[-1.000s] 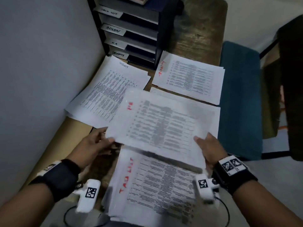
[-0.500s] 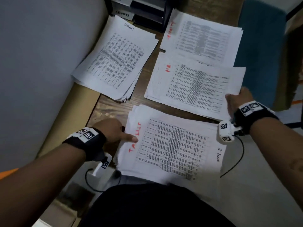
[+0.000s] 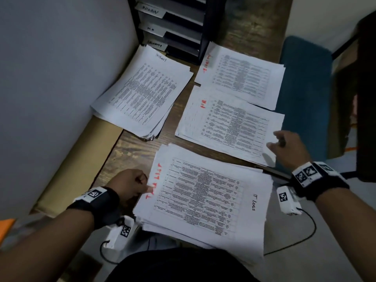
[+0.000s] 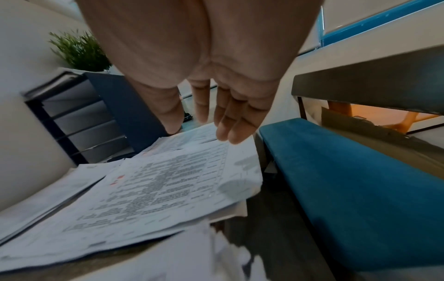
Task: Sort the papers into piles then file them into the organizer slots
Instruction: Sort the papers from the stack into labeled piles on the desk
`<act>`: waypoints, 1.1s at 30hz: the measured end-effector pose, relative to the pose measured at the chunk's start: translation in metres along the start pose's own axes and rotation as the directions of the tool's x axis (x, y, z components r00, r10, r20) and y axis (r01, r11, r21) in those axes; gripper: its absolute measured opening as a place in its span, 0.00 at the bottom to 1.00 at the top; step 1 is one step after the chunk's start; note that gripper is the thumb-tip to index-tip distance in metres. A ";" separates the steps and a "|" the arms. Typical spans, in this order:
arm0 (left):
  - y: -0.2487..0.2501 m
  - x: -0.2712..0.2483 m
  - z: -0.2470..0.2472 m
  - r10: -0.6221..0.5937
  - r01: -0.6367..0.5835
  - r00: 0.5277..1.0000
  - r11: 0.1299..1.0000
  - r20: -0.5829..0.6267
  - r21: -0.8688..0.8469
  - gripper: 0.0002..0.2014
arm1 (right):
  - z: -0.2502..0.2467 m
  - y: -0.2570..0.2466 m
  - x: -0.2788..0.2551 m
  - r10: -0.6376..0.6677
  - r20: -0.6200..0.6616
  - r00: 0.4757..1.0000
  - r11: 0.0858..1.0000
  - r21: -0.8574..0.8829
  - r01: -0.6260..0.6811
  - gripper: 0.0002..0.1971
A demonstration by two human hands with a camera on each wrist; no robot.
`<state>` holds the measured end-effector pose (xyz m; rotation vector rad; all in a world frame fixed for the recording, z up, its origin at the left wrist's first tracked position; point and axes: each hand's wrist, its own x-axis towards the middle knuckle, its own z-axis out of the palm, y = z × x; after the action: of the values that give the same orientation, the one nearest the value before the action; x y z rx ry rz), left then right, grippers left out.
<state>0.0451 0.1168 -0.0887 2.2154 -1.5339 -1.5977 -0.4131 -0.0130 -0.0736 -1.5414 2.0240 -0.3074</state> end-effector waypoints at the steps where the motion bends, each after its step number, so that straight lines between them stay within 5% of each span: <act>1: -0.002 -0.001 0.001 0.000 0.000 1.000 0.999 -0.007 -0.042 0.14 | 0.000 0.001 -0.005 -0.014 0.011 1.000 1.000 0.012 0.014 0.19; 6: -0.014 -0.011 0.015 0.016 -0.020 0.998 0.997 -0.053 -0.077 0.19 | 0.004 0.007 -0.024 -0.013 0.054 0.998 0.998 0.055 0.010 0.13; 14: -0.001 -0.017 -0.001 0.021 -0.072 0.977 0.969 -0.212 -0.236 0.12 | 0.019 -0.006 -0.047 -0.027 0.176 0.984 0.987 0.161 -0.002 0.02; 21: 0.003 -0.013 -0.035 0.078 -0.257 0.929 0.839 -0.362 -0.479 0.04 | 0.033 -0.033 -0.049 -0.048 0.319 0.947 0.966 0.256 -0.038 0.16; 27: 0.017 -0.005 -0.039 -0.040 -0.275 0.926 0.608 -0.375 -0.745 0.05 | 0.038 -0.055 -0.052 -0.070 0.504 0.861 0.719 0.624 -0.308 0.20; 33: 0.049 -0.005 -0.024 -0.018 -0.281 0.939 0.534 -0.342 -0.797 0.06 | 0.044 -0.062 -0.050 -0.075 0.428 0.901 0.625 0.724 -0.292 0.20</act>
<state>0.0288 0.0833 -0.0489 1.6021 -0.5727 -1.3853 -0.3296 0.0213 -0.0633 -0.8130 1.3281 -0.6406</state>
